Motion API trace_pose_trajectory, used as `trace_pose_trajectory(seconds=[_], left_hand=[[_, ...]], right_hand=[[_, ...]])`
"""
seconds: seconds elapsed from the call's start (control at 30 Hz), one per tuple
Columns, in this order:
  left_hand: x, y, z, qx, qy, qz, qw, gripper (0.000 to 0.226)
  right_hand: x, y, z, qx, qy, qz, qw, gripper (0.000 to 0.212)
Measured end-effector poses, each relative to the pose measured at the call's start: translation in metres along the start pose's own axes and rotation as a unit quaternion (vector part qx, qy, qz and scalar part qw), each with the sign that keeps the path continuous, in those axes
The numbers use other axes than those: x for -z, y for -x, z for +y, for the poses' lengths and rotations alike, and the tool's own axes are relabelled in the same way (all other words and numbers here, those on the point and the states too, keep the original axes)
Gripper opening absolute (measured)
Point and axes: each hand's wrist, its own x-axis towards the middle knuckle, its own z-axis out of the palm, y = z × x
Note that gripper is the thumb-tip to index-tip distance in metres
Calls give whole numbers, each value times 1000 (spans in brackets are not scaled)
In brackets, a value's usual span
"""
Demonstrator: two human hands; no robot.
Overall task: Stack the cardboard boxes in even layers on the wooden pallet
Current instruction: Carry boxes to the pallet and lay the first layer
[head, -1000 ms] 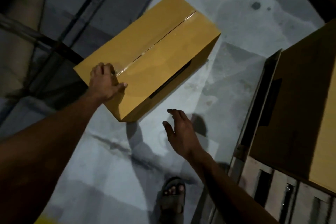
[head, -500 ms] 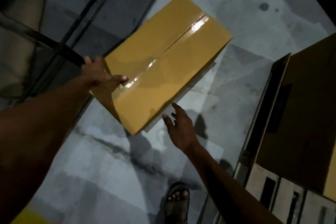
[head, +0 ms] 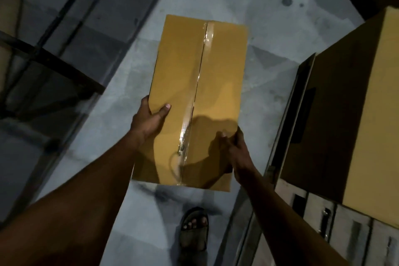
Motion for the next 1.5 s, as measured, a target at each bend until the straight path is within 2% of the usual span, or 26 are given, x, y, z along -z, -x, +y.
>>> trace_pose_trajectory(seconds=[0.13, 0.33, 0.53, 0.7, 0.83, 0.9, 1.0, 1.07, 1.13, 1.23, 1.27, 1.5], left_hand=[[-16, 31, 6, -25, 10, -7, 1000, 72], [-16, 79, 47, -25, 8, -20, 999, 74], [-3, 154, 108, -19, 8, 6, 1000, 74], [-5, 222, 179, -49, 9, 37, 998, 78], [-24, 274, 243, -84, -6, 43, 996, 72], [-37, 301, 279, -103, -19, 45, 993, 71], [-57, 334, 329, -158, -53, 49, 985, 59], [-69, 349, 358, -183, -65, 62, 979, 54], [-69, 354, 375, -187, -71, 62, 978, 67], [-60, 357, 387, -175, -74, 61, 980, 93], [-54, 354, 384, -176, -69, 53, 981, 94], [-73, 403, 408, -192, -4, 10, 981, 54]], right_hand=[[30, 25, -5, 38, -16, 11, 999, 60], [76, 73, -40, 71, -25, 14, 997, 40], [125, 132, -88, 114, 13, 20, 993, 70], [178, 180, -135, 153, 18, 53, 987, 63], [234, 216, -165, 161, 35, 62, 984, 70], [268, 232, -178, 161, 22, 68, 984, 64], [311, 257, -186, 166, 8, 69, 984, 52], [330, 272, -187, 163, -3, 64, 985, 57], [341, 280, -189, 165, -15, 56, 985, 66], [352, 292, -203, 194, -53, 41, 979, 67], [355, 296, -207, 203, -59, 43, 977, 67], [386, 339, -224, 224, -44, 98, 969, 58]])
